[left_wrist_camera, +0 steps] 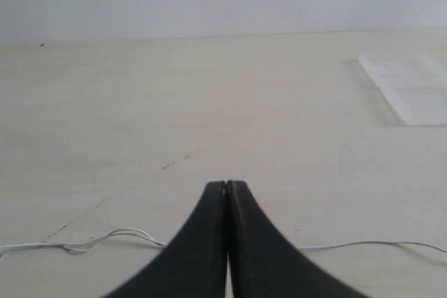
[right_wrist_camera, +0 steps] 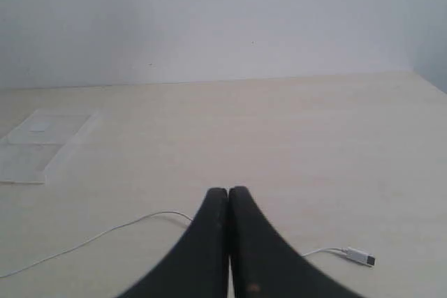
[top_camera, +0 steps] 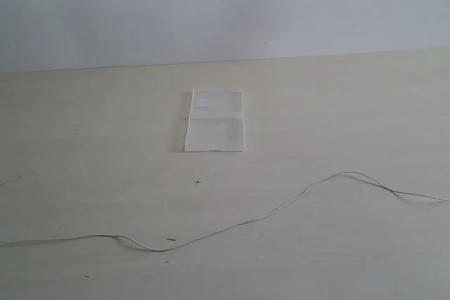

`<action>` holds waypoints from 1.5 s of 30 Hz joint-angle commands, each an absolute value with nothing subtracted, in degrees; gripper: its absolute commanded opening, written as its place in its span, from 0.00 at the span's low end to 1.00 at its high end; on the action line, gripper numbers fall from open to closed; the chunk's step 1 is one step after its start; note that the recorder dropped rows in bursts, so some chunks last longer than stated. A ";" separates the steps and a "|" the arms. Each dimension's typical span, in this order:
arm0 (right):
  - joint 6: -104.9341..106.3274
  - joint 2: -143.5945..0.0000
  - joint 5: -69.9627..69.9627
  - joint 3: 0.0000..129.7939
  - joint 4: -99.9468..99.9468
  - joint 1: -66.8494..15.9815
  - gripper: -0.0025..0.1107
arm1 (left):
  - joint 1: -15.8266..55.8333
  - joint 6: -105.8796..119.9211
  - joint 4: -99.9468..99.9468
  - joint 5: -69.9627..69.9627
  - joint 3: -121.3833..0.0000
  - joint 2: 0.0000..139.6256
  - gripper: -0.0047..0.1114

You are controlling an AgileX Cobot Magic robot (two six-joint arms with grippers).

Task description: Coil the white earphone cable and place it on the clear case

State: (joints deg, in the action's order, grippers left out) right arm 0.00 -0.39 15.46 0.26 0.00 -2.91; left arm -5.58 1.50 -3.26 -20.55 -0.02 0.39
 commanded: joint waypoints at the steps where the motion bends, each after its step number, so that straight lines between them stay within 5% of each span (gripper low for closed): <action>1: 0.00 0.00 14.75 0.00 0.00 -2.68 0.02 | -5.73 1.28 -3.10 -20.20 0.00 0.00 0.04; 21: 0.00 0.00 -10.52 0.00 -1.51 -2.68 0.02 | -5.73 1.28 -3.10 -20.20 0.00 0.00 0.04; 27: 0.00 -2.24 -4.06 8.65 1.64 -2.68 0.02 | -5.73 1.28 -3.10 -20.20 0.00 0.00 0.04; 36: 0.00 -27.05 21.23 32.70 0.32 -2.68 0.02 | -5.73 1.28 -3.10 -20.20 0.00 0.00 0.04; 45: 0.00 -41.76 19.28 41.25 1.60 -2.68 0.02 | -5.73 1.28 -3.10 -20.20 0.00 0.00 0.04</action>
